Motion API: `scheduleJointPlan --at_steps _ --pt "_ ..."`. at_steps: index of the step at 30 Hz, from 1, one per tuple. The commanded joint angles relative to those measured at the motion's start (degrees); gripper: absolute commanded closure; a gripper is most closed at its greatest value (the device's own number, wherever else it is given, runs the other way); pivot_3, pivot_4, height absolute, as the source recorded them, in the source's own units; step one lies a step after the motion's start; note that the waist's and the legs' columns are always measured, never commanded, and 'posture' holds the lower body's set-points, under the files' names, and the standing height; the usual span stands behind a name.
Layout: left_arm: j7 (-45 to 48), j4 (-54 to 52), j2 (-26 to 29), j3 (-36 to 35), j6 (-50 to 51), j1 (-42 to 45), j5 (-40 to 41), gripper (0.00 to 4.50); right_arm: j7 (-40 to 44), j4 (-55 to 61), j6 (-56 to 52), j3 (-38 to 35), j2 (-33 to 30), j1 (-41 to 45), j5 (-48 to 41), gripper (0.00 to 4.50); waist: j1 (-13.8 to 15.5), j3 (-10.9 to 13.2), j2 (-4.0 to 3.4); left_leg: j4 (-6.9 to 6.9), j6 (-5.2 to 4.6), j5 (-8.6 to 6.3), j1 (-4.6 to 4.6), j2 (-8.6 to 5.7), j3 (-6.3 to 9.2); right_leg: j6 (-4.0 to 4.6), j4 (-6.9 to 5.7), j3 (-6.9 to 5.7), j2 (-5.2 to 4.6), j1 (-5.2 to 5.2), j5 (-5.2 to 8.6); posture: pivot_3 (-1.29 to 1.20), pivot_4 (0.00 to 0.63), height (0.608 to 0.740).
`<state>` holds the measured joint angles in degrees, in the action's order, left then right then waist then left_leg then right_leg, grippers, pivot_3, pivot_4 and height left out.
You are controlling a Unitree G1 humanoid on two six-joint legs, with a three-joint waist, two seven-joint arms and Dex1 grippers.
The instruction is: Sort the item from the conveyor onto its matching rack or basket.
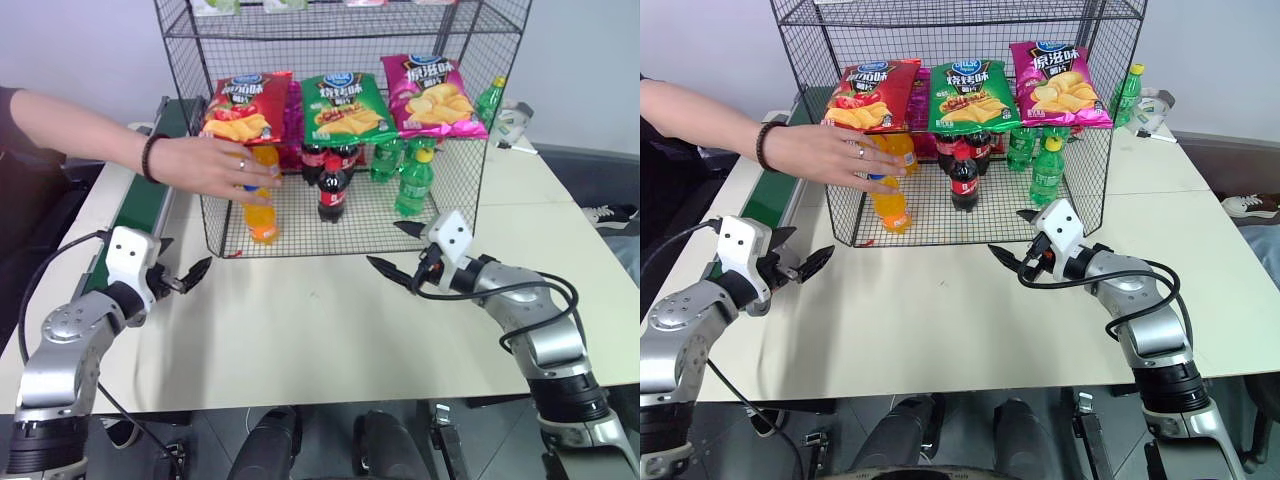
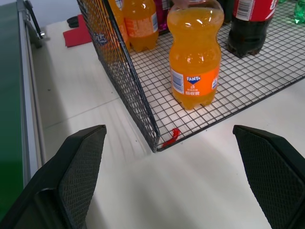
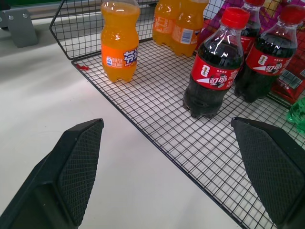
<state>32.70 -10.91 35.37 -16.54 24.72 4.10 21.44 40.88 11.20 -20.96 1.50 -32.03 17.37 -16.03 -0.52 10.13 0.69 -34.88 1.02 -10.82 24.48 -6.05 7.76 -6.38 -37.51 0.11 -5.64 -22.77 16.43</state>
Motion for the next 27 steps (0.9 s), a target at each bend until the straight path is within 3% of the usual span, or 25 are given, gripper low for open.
scheduleJointPlan --at_steps 1,12,27 --pt "-0.9 -2.0 0.3 -0.8 1.0 0.1 0.1 0.06 0.1 1.2 0.9 -0.8 0.3 0.9 -0.4 0.0 0.0 0.0 0.0 0.0 0.0 0.0 0.0 0.0 0.0 0.0 0.0 0.0 0.0 0.0 0.0 0.0 0.15 0.74" --pt "-1.2 -1.9 0.8 -1.7 0.7 0.0 -0.2 0.06 0.0 -0.1 1.7 -0.5 0.8 1.8 0.1 0.0 0.0 0.0 0.0 0.02 0.0 0.0 0.0 0.0 0.0 0.0 0.0 0.0 0.0 -0.01 0.0 0.0 0.15 0.74" --pt "-4.8 0.1 -2.7 -5.6 -1.9 2.0 1.3 0.06 -2.0 0.9 1.5 -0.9 1.1 0.6 1.1 0.0 0.0 0.0 0.0 0.02 0.0 0.0 0.0 0.0 0.0 0.0 0.03 -0.01 0.0 0.0 0.0 0.0 0.15 0.74"
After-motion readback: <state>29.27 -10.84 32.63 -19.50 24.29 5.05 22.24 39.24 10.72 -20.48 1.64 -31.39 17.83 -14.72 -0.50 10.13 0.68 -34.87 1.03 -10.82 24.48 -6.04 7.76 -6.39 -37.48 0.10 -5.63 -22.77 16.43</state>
